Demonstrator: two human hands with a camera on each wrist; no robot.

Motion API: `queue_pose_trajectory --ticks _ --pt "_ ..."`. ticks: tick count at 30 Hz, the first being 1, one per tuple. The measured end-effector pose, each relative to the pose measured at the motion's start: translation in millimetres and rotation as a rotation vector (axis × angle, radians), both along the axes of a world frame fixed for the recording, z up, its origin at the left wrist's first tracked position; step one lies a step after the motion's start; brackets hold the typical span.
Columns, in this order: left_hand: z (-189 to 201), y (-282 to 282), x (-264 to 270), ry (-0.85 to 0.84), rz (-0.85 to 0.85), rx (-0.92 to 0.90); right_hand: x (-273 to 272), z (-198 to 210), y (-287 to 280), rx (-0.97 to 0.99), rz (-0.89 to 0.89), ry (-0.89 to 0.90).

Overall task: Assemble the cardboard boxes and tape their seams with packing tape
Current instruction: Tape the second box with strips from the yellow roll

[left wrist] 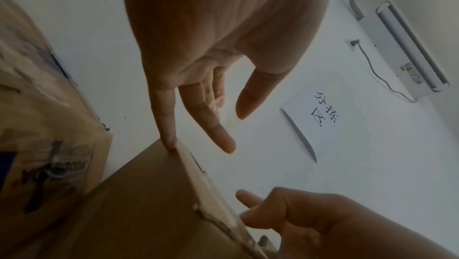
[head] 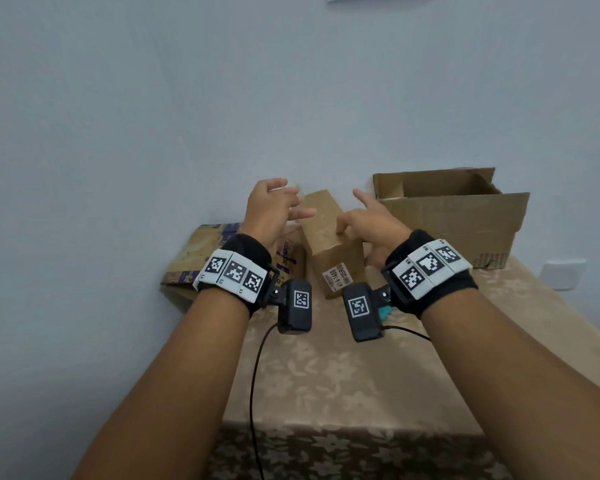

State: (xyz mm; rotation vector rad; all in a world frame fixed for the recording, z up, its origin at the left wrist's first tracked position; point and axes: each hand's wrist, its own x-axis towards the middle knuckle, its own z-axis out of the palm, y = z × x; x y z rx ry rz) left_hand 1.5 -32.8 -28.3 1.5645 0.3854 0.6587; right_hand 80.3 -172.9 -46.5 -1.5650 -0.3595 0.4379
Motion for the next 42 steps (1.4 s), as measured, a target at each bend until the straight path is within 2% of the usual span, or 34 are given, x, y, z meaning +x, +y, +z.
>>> queue_pose_trajectory --ticks 3,7,10,13,16,20,22,28,32,36,38,42 --pt "-1.2 -0.4 -1.7 -0.034 0.004 0.0 -1.1 2.4 -2.7 -0.043 0.065 -0.028" --pt "-1.3 0.7 -2.1 -0.044 0.047 0.052 -2.2 -1.0 -2.1 -0.091 0.124 -0.15" --pt "1.3 4.2 -3.8 -0.022 0.136 0.252 -3.8 0.5 -2.7 -0.125 0.11 -0.159" --pt "5.3 10.0 -5.5 0.03 0.137 0.417 -1.2 1.0 -3.1 -0.127 0.082 -0.166" --pt "8.9 13.6 -6.7 0.079 0.101 0.465 -1.6 3.2 -4.0 -0.111 0.033 -0.163" --pt "8.0 12.9 -5.6 0.12 0.102 0.534 -1.6 2.2 -3.4 -0.136 0.094 -0.109" --pt "5.8 12.2 -4.7 0.139 0.11 0.562 -2.6 1.0 -3.2 -0.155 0.1 -0.157" --pt "6.7 16.9 -4.6 0.096 0.164 0.507 -5.1 -5.5 -0.5 -0.162 0.052 -0.391" --pt "15.1 17.7 -7.8 0.047 0.107 0.449 -2.2 -8.9 3.7 -0.165 -0.013 -0.442" --pt "17.3 17.4 -6.6 0.031 0.037 0.346 2.9 -13.2 7.9 -0.109 -0.117 -0.586" --pt "15.6 18.8 -5.7 0.041 0.009 0.321 2.3 -12.5 8.9 -0.031 -0.117 -0.57" --pt "5.9 22.9 -1.9 0.093 -0.033 0.315 2.8 -14.2 8.8 0.057 -0.005 -0.516"
